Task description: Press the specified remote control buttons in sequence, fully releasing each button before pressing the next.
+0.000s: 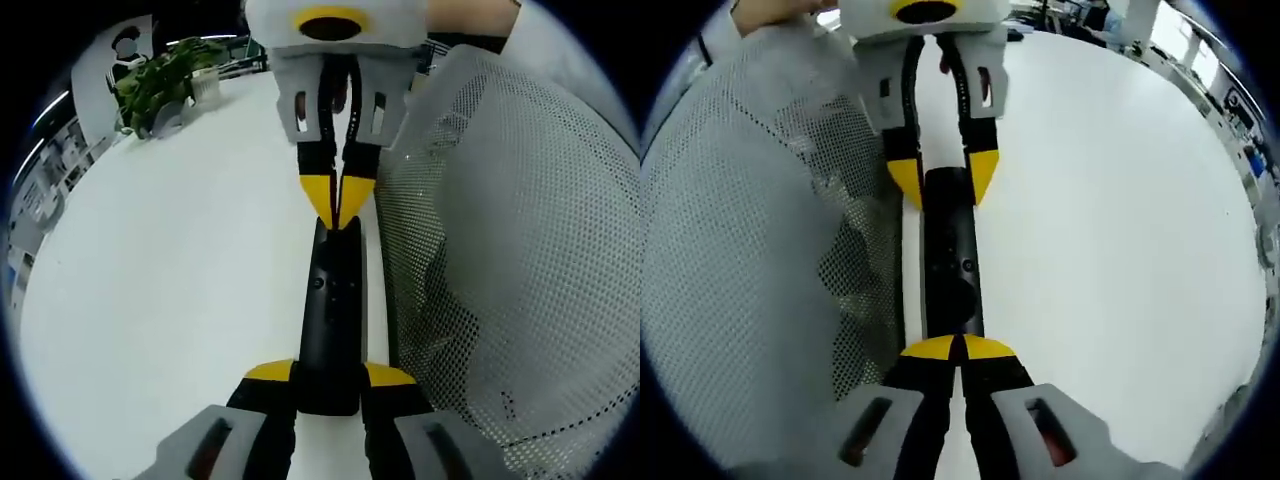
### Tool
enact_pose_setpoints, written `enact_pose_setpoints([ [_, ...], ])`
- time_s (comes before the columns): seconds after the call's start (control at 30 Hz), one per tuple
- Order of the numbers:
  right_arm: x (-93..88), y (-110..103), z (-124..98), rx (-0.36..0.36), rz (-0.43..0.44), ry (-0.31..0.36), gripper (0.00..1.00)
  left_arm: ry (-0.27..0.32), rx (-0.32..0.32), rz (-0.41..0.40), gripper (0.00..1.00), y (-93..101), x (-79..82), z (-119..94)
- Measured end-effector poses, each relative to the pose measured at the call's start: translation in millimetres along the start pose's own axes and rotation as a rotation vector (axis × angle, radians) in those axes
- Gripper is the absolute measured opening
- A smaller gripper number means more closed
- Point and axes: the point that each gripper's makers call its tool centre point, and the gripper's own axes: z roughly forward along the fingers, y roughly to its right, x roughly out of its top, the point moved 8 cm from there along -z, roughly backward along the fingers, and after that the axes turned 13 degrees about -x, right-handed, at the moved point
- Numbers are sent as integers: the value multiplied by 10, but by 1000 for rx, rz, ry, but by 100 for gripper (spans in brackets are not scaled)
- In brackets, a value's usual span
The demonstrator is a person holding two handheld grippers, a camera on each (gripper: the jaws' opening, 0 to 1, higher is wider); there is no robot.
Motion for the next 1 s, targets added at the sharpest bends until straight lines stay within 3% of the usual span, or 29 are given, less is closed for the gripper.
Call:
enact_pose_setpoints([
  [0.2, -101, -58, -22, -67, 100, 98, 0, 4, -1, -2, 24, 1, 0, -1],
  [0.47, -23, -91, -11, -98, -38, 98, 0, 9, -2, -5, 24, 0, 0, -1],
  [0.6, 20, -108, 9, -83, -33, 121, 0, 16, -3, -9, 24, -5, 2, 2],
  [0.77, 49, -101, 14, -80, -61, 97, 0, 11, -4, -7, 24, -4, 5, 3],
  [1.0, 123, -98, 31, -66, -93, 14, 0, 3, -5, 1, 24, -6, 6, 7],
])
